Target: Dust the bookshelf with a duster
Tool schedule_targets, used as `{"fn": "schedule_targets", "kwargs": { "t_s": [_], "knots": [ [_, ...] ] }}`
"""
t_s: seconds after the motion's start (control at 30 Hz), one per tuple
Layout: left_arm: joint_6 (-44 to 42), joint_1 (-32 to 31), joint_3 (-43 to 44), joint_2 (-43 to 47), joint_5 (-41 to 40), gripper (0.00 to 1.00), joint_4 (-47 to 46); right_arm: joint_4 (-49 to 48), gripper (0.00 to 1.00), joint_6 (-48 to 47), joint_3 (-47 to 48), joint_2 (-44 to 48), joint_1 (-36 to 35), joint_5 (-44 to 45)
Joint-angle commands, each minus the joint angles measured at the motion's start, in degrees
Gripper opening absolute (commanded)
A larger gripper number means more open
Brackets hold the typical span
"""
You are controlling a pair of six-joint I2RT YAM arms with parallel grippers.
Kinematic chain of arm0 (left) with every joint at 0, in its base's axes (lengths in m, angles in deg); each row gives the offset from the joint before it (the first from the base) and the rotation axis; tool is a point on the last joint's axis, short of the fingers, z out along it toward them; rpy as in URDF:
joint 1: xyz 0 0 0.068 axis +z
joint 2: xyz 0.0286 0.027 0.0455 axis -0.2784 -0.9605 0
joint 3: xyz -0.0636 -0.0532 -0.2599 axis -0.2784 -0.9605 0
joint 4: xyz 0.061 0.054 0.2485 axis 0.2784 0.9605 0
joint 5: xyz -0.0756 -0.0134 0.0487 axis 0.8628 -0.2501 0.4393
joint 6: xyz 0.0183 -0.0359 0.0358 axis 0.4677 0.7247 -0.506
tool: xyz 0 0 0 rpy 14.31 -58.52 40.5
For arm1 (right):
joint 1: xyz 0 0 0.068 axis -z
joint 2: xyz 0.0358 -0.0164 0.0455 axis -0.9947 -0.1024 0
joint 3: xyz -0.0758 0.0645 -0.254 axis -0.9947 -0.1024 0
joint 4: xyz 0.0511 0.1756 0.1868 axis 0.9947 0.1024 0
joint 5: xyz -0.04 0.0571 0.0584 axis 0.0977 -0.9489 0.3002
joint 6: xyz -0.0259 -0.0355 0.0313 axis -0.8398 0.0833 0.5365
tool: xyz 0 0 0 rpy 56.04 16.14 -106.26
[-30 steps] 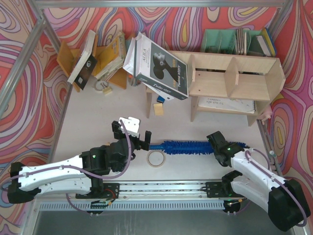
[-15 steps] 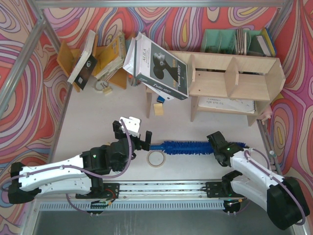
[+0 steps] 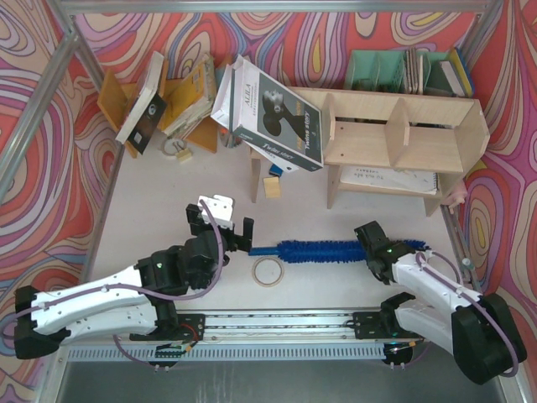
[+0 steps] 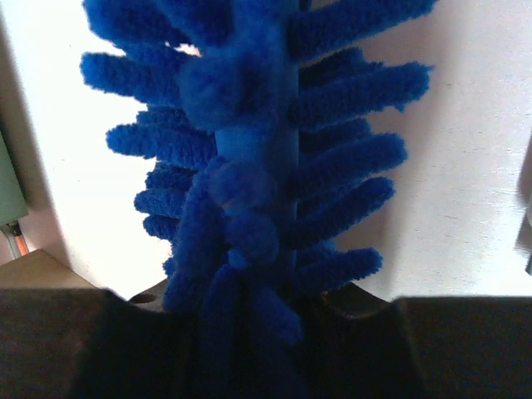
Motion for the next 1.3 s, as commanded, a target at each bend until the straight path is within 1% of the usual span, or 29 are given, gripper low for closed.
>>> {"fn": "schedule_targets", "kwargs": {
  "t_s": [0.0, 0.23, 0.3, 0.4, 0.5, 0.57, 0.73, 0.93, 1.27],
  "knots": [
    [-1.8, 1.8, -0.7, -0.4, 0.8, 0.98, -2.6, 0.3, 0.39, -0.7, 1.4, -2.0, 1.0, -1.2],
    [-2.5, 4.6, -0.9, -1.5, 2.2, 0.98, -4.0, 1.3, 0.56, -1.8, 2.4, -2.2, 1.8, -1.1],
    [-2.6, 5.5, -0.9, -1.7, 3.1, 0.98, -4.1, 2.0, 0.62, -2.1, 2.7, -2.1, 2.1, -0.9],
    [-2.2, 7.0, -0.8, -2.1, 4.8, 0.98, -3.8, 3.4, 0.76, -2.8, 3.4, -1.8, 2.2, -0.2],
    [-1.8, 8.0, -0.7, -2.5, 6.1, 0.98, -3.6, 4.7, 0.86, -4.0, 4.1, -1.4, 2.3, 0.7],
    [-1.5, 8.6, -0.6, -2.8, 7.0, 0.98, -3.6, 4.9, 0.98, -5.9, 4.9, -1.2, 2.4, 1.4],
    [-0.9, 9.3, -0.5, -3.5, 8.0, 0.98, -3.2, 7.4, 0.99, -8.5, 7.6, -1.4, 2.4, 3.2],
    [0.0, 9.7, 0.4, -4.0, 8.7, 0.98, -1.7, 11.0, 0.99, -13.9, 11.8, -1.8, 2.4, 5.7],
    [2.7, 9.9, 3.4, -6.1, 10.9, 0.98, 2.8, 13.8, 0.99, -26.8, 18.2, -2.6, 2.4, 8.0]
  ]
}}
